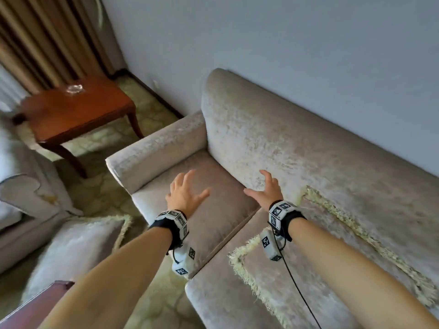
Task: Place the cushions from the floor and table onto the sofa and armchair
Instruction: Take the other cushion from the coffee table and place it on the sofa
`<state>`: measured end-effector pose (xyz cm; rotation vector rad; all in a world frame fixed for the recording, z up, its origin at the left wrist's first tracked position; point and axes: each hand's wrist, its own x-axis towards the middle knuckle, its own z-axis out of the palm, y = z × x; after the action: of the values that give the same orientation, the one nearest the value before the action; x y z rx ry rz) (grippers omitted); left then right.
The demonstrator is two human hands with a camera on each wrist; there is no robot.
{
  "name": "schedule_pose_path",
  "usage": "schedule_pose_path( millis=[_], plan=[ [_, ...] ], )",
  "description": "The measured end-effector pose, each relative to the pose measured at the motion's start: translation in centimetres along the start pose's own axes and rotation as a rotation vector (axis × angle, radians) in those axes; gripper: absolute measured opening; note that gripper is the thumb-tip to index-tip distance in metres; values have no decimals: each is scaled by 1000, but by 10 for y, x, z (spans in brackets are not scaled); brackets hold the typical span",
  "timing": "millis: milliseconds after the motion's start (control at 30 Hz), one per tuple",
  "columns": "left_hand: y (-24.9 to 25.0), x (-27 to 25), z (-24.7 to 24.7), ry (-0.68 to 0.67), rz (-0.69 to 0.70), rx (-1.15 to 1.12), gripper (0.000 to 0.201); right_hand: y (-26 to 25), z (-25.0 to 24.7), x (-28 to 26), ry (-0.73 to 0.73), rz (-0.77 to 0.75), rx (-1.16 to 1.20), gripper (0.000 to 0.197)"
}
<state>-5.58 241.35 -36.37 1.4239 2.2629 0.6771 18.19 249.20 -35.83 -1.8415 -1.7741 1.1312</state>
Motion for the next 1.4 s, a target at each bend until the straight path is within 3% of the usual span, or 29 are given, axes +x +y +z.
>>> schedule_pose_path(
  millis=[167,367,767,1100,1400],
  plan=[
    [-102,-20,-65,106,-152,-36,78,-85,90,-27,-110,-158,-123,81],
    [-213,-57,-131,141,-305,-102,77,-174,189,-66,-162,-270,-208,80],
    [-388,-153,-231,410,-634,-173,67,-292,393,-130,-468,-543,-442,58],
    [-460,-248,-249,617,-1118,-164,63,-350,550,-180,-858,-745,-593,59],
    [-454,-331,-236,830,-1526,-241,62,-351,650,-245,-1240,-889,-712,64]
  ],
)
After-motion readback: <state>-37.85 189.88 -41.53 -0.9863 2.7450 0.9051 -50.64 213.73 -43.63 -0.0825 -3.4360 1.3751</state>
